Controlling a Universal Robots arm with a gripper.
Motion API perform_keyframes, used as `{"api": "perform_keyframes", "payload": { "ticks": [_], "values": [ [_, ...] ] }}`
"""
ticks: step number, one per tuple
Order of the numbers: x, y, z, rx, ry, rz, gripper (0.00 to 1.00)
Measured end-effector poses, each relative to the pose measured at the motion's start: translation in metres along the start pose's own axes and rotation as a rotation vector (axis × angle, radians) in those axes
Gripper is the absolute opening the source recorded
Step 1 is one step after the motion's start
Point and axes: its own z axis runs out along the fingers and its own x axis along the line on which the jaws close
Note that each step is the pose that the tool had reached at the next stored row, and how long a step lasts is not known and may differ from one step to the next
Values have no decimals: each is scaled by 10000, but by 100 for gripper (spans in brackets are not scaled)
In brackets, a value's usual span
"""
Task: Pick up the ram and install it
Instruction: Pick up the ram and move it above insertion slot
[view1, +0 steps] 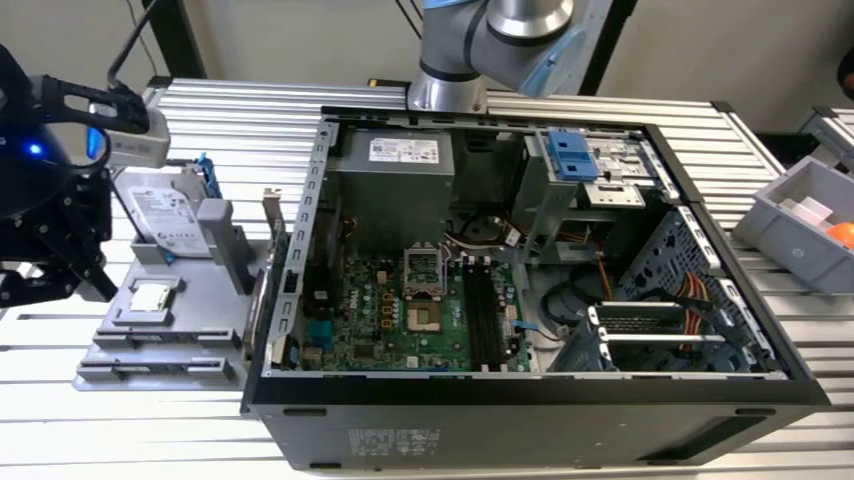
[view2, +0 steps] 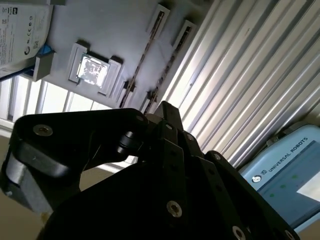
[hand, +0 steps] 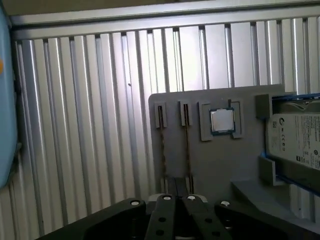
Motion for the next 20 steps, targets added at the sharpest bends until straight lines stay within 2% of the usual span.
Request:
{"api": "perform_keyframes", "payload": {
  "ticks": [14, 20],
  "values": [
    [-3, 0, 0, -5, 14, -1586, 0],
    [-3, 0, -1, -6, 19, -1612, 0]
  ]
}}
